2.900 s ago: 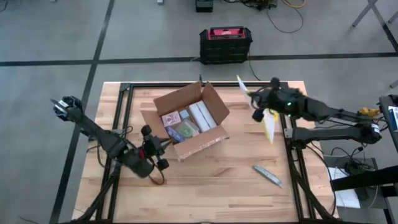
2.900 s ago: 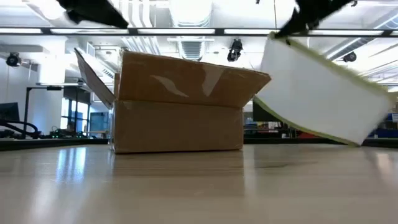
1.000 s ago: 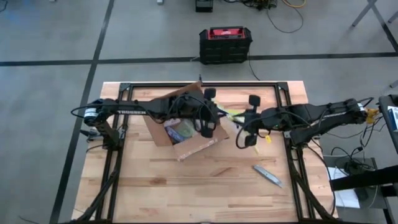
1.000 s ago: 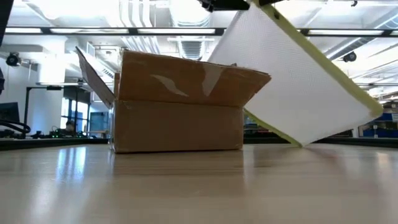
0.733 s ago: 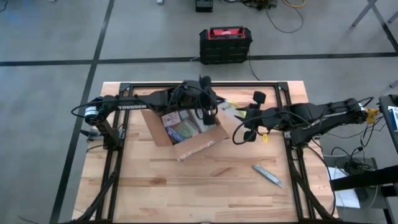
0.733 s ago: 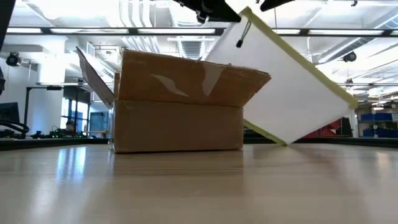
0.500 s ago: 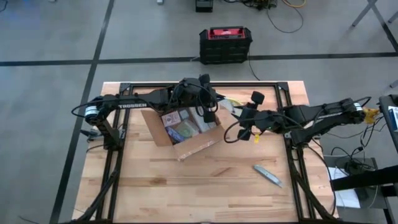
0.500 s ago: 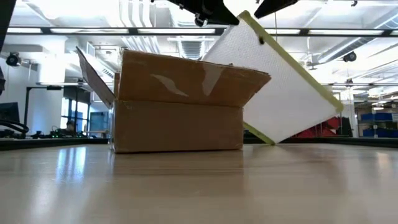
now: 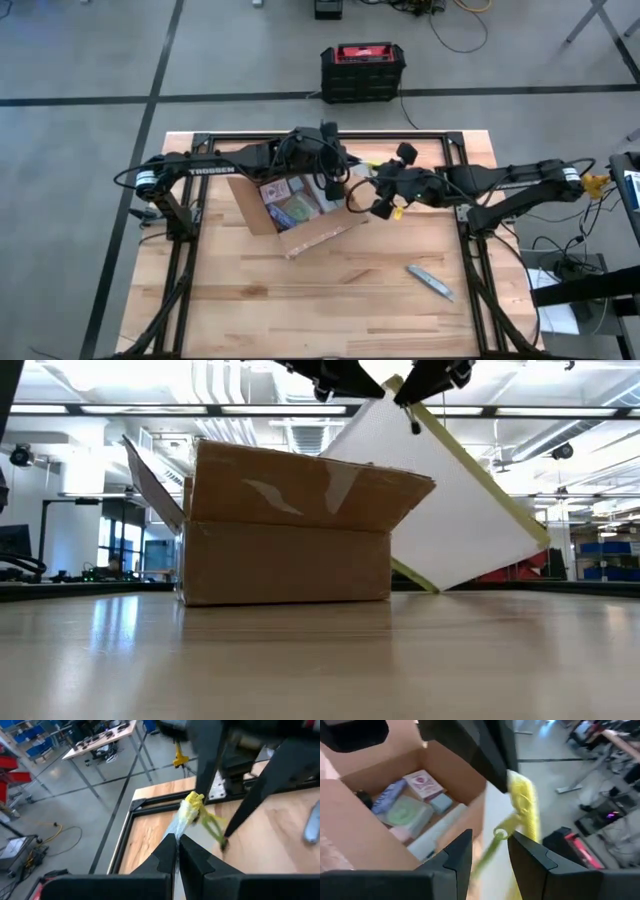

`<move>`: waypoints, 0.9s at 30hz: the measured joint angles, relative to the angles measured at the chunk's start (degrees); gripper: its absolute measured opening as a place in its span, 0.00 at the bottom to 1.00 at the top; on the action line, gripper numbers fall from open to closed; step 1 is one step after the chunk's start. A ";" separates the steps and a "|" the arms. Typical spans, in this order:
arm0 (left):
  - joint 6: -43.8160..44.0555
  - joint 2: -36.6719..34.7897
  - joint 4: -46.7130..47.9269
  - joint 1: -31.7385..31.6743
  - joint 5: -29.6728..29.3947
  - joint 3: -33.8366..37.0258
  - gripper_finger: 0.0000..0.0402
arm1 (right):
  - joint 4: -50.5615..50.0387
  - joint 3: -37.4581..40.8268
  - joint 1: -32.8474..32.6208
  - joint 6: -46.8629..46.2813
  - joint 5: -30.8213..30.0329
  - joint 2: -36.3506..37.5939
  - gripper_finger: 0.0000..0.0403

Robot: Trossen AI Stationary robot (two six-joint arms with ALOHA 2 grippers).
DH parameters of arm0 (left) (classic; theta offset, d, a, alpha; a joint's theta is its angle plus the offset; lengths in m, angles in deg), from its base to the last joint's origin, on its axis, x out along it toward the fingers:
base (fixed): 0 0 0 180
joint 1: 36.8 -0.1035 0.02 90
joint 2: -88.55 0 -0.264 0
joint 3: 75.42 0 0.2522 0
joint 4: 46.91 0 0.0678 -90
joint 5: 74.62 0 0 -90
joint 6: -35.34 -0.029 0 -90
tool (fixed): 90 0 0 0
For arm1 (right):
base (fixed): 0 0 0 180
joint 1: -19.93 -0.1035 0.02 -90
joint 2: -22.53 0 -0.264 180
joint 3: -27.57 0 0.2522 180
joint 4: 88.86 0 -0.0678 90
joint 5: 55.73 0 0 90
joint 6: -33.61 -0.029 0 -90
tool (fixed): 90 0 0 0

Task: Unpack boxes
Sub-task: Open the transparent zip bag

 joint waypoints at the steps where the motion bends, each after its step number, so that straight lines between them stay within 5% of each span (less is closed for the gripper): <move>1: 0.00 -0.02 -0.06 0.11 0.02 0.00 0.00 | 0.11 0.00 0.47 0.04 0.36 -0.44 0.28; 6: 0.00 -0.04 0.18 0.40 0.02 0.00 0.00 | 0.88 0.00 2.01 0.08 0.38 -1.05 0.24; 11: -0.46 -0.44 0.38 0.47 0.15 0.00 0.00 | 0.05 0.00 1.96 0.67 0.45 -0.62 0.03; 27: -0.67 -5.82 5.66 0.47 1.26 0.02 0.00 | -1.52 3.48 1.71 -1.84 0.35 0.43 0.00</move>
